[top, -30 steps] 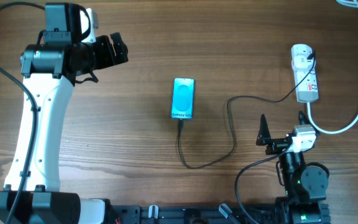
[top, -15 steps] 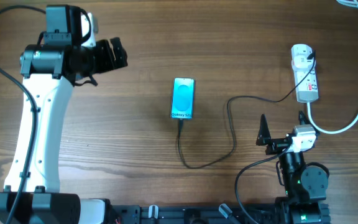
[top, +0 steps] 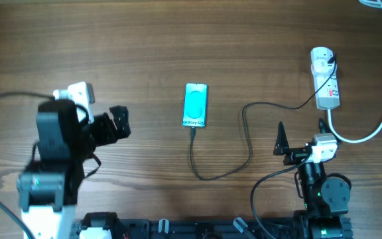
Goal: Plug charger to phone and switch on socket
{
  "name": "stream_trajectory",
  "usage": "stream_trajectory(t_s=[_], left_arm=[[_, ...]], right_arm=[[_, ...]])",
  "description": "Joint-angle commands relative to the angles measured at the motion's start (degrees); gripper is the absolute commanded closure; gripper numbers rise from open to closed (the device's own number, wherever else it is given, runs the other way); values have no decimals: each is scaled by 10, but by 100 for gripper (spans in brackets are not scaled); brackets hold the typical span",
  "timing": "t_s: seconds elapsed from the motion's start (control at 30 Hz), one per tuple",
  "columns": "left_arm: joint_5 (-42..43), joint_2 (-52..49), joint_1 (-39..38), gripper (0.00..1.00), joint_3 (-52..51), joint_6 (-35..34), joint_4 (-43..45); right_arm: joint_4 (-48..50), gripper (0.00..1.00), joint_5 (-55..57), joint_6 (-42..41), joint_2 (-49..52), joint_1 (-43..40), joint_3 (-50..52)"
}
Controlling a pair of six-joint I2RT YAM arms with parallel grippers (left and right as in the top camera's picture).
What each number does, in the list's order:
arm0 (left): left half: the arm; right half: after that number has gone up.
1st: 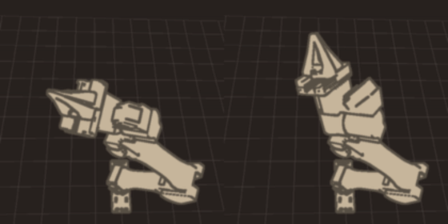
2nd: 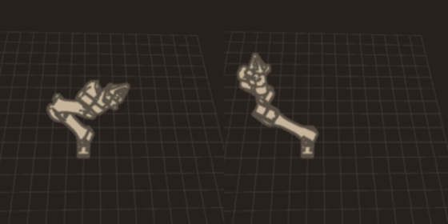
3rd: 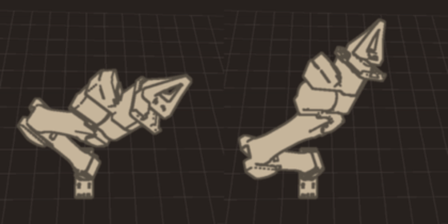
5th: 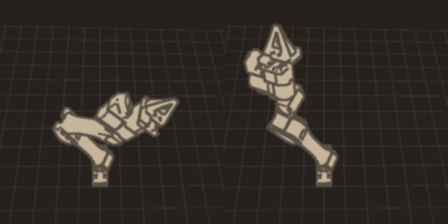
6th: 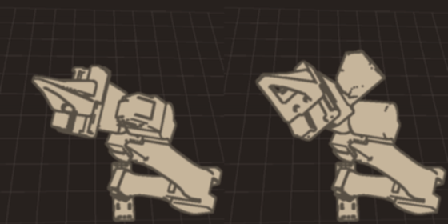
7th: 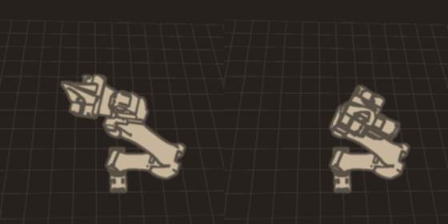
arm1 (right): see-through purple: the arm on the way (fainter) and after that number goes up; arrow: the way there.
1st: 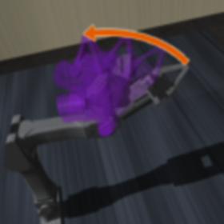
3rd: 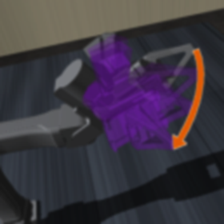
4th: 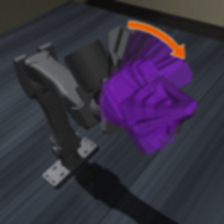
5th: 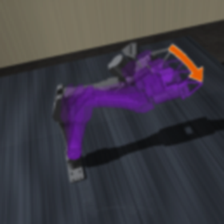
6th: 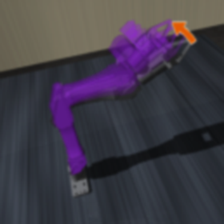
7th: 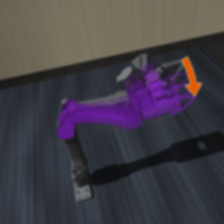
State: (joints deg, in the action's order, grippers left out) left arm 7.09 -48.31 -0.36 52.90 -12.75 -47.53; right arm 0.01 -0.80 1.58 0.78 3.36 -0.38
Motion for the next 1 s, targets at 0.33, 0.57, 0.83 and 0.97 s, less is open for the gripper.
stream_trajectory(t_s=[0.33, 0.57, 0.83, 0.97], left_arm=[[-8, 398, 10, 0, -378, 5, 314], [-12, 459, 10, 0, -464, 5, 450], [-64, 482, 10, 0, -526, -65, 527], [-105, 482, 10, 0, -526, -72, 514]], right_arm=[[3, 0, 8, -5, -5, 2, 1], [3, 0, 8, -5, -5, 2, 1], [3, 0, 8, -5, -5, 2, 1], [3, 0, 8, -5, -5, 2, 1]])
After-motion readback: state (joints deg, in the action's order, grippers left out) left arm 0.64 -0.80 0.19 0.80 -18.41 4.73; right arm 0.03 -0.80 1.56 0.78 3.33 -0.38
